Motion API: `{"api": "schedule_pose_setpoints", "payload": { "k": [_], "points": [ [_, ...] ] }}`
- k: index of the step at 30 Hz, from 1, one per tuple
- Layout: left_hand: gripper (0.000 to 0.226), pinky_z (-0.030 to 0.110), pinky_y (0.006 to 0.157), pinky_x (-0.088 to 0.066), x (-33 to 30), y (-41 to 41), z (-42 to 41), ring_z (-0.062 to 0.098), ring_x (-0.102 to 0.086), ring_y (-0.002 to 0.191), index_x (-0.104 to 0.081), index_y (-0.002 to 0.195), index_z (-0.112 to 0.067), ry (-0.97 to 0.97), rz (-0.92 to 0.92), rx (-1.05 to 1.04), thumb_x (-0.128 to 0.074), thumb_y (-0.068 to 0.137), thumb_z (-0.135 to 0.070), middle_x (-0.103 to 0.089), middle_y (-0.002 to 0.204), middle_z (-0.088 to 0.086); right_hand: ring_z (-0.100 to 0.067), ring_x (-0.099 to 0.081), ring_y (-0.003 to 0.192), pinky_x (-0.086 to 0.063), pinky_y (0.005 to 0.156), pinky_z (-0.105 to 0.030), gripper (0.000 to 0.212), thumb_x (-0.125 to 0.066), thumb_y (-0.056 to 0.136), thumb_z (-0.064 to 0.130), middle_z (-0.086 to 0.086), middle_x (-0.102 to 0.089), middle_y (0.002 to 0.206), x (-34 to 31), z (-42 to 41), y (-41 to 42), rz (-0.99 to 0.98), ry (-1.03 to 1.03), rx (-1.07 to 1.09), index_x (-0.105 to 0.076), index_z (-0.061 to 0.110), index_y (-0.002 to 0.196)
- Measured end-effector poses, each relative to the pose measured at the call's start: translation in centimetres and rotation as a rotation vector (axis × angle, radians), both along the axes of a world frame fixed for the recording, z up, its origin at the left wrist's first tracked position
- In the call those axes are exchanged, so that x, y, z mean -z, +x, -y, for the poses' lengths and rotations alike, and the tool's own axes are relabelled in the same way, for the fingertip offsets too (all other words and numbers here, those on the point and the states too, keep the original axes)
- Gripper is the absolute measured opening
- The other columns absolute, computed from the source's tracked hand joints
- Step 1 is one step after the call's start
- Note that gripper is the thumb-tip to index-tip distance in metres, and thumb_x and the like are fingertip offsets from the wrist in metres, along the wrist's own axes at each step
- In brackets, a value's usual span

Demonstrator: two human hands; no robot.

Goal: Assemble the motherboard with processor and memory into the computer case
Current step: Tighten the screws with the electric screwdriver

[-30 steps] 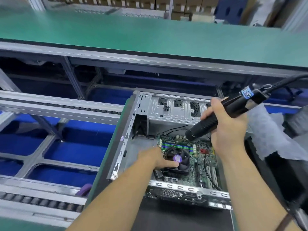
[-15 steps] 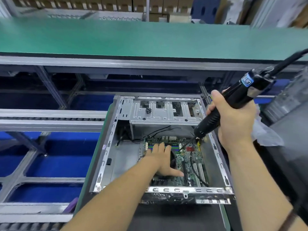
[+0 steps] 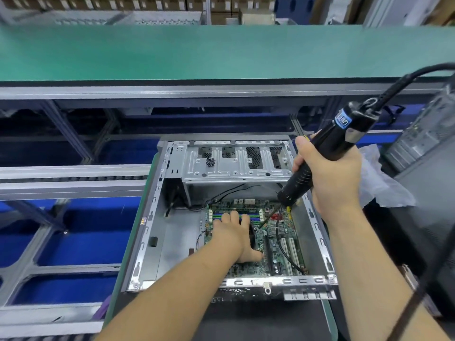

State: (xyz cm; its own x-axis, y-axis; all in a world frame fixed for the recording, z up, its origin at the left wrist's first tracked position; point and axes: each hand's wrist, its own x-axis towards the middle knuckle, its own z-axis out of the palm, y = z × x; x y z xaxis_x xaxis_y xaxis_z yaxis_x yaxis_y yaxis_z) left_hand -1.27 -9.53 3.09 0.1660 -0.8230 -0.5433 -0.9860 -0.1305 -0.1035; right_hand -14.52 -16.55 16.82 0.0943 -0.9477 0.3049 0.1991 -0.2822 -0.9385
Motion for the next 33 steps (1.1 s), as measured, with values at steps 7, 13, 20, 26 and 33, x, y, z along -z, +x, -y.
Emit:
{"api": "schedule_pose_setpoints", "payload": {
  "k": [7, 13, 20, 26, 33],
  "points": [
    [0.111, 0.05, 0.103, -0.038, -0.1, -0.4, -0.2, 0.038, -0.032, 0.132, -0.006, 0.155, -0.014, -0.046, 0.056, -0.006, -0.044, 0.078, -0.084, -0.026, 0.149, 0.016, -0.025, -0.056, 0.055, -0.052, 0.062, -0.041, 0.017, -0.081, 0.076, 0.031, -0.003, -0.061, 0.061, 0.1, 0.3, -0.3, 0.036, 0.028, -0.018, -0.066, 0.032, 0.067],
    [0.111, 0.049, 0.101, -0.039, 0.0, -0.3, -0.3, 0.037, -0.032, 0.132, -0.006, 0.155, -0.014, -0.062, 0.05, 0.0, -0.044, 0.078, -0.085, -0.026, 0.149, 0.016, -0.025, -0.057, 0.055, -0.053, 0.061, -0.042, 0.018, -0.081, 0.075, 0.031, -0.003, -0.06, 0.062, 0.4, 0.4, -0.2, 0.007, 0.006, -0.026, -0.065, 0.035, 0.068],
    [0.113, 0.05, 0.101, -0.039, 0.4, -0.3, -0.2, 0.038, -0.032, 0.132, -0.004, 0.156, -0.014, -0.064, 0.046, 0.012, -0.042, 0.078, -0.086, -0.026, 0.149, 0.016, -0.018, -0.062, 0.057, -0.055, 0.064, -0.03, 0.026, -0.077, 0.075, 0.033, 0.0, -0.064, 0.06, 0.5, 0.2, 0.8, -0.151, -0.087, -0.14, -0.063, 0.012, 0.073],
    [0.113, 0.057, 0.114, -0.019, 1.0, 0.4, -0.6, 0.041, -0.025, 0.138, -0.001, 0.157, -0.015, -0.119, 0.033, 0.114, -0.034, 0.078, -0.088, -0.023, 0.154, 0.019, -0.028, -0.064, 0.062, -0.058, 0.064, -0.043, 0.047, -0.082, 0.069, 0.042, -0.008, -0.063, 0.066, 0.3, -0.8, 4.1, -0.244, -0.195, -0.248, -0.059, 0.004, 0.082],
    [0.108, 0.054, 0.113, -0.024, 1.8, 0.7, -0.2, 0.04, -0.025, 0.136, -0.012, 0.153, -0.007, -0.144, -0.017, 0.175, -0.037, 0.081, -0.083, -0.022, 0.153, 0.017, -0.016, -0.056, 0.053, -0.049, 0.058, -0.029, 0.034, -0.075, 0.077, 0.033, -0.001, -0.059, 0.056, 1.6, -0.1, 3.4, -0.165, -0.201, -0.283, -0.056, 0.006, 0.067]
  ]
}}
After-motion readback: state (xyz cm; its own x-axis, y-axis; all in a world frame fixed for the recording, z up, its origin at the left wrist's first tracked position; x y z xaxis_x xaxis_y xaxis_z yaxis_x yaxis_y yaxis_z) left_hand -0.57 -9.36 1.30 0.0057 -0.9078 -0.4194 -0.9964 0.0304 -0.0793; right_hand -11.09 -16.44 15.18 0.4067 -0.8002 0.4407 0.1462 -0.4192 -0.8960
